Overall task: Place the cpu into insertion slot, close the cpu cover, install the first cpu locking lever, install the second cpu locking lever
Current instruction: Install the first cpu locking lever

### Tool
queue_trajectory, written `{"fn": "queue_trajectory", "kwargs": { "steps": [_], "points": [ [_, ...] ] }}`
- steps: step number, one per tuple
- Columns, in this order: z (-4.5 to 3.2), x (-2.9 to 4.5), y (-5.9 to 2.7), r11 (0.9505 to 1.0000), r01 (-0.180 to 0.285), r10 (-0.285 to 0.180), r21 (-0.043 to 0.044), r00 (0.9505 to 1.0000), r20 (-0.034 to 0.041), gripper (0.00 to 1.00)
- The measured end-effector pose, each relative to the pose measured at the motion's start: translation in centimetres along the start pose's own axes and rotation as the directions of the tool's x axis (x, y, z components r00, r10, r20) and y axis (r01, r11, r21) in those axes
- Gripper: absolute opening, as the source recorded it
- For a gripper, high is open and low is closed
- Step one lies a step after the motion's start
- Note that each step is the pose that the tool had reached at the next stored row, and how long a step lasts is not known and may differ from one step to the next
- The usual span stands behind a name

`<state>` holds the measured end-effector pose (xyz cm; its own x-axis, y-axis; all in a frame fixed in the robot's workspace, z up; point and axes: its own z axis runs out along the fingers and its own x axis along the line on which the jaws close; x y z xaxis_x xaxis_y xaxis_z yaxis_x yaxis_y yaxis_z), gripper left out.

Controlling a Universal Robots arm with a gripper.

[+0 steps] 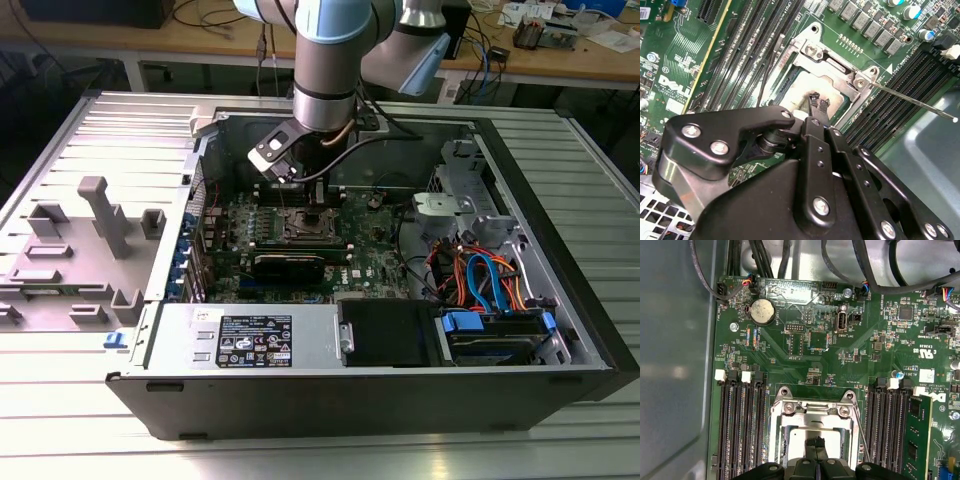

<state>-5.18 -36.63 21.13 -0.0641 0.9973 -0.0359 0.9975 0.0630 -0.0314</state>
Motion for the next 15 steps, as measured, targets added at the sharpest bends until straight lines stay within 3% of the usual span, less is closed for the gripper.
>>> {"fn": "queue_trajectory", "kwargs": {
  "steps": [4,10,15],
  "points": [
    [-0.03,0.0,0.0,1.0,0.0,0.0,0.0,1.0,-0.0001,0.11],
    [-0.83,-0.03,-0.03,1.0,0.0,0.0,-0.0002,1.0,-0.0026,0.11],
    [-2.85,-0.11,-0.09,1.0,0.0,0.0,-0.0003,1.0,-0.005,0.11]
  ]
}}
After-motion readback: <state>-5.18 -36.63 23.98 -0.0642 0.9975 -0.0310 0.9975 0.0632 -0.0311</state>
